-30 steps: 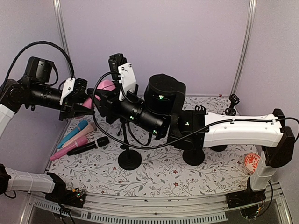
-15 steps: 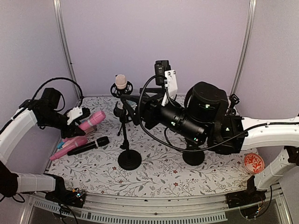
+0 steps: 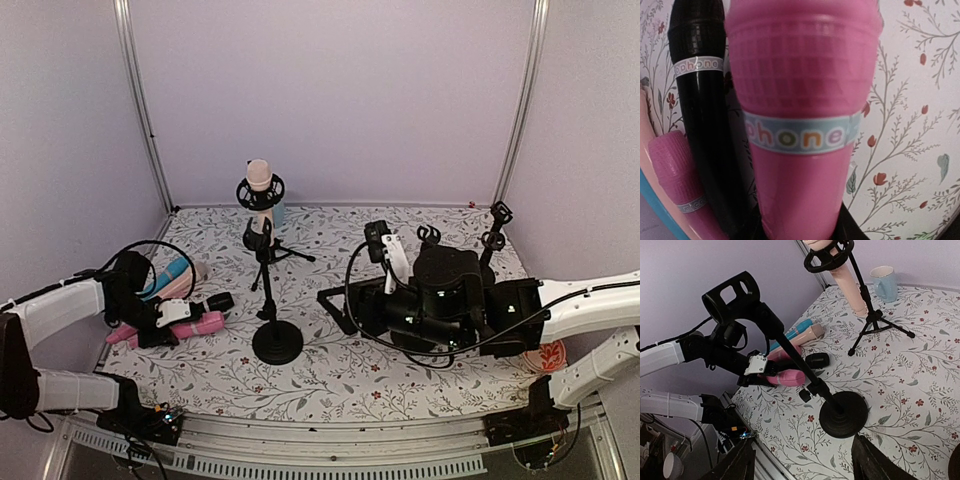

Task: Remove the microphone from the stand

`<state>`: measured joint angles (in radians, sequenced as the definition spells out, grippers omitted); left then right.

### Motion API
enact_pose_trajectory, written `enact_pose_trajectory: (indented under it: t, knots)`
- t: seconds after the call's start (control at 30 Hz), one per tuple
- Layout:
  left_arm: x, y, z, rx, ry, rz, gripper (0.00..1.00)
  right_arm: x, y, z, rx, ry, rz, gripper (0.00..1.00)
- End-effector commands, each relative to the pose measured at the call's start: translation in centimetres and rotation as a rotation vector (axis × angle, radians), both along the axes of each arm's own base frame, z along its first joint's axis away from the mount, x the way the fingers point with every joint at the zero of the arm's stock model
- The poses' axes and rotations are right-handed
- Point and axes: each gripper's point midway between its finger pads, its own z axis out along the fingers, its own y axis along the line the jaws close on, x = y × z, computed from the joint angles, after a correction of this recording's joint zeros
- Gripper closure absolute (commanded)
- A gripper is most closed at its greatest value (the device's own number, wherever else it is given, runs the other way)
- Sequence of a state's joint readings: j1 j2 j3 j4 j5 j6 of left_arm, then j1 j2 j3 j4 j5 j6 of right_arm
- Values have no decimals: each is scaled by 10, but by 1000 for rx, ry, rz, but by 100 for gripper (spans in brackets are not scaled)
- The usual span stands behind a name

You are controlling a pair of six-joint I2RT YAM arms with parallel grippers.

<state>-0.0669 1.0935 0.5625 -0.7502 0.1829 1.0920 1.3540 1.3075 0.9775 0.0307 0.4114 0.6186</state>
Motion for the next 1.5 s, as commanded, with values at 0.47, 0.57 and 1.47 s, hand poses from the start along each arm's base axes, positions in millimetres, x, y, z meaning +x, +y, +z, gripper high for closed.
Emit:
enact_pose_trajectory:
  t: [0.47,0.57,1.47]
  knots:
    - [28,8,-19,15,-55,106,52,24,40,-68,237,506,156,36]
    - [29,2,-11,-28,-41,121,51,26,62,-71,256,509,251,35]
    - [20,-176,186,-645,21,-316,35,55,119,-127,310,699,395,39]
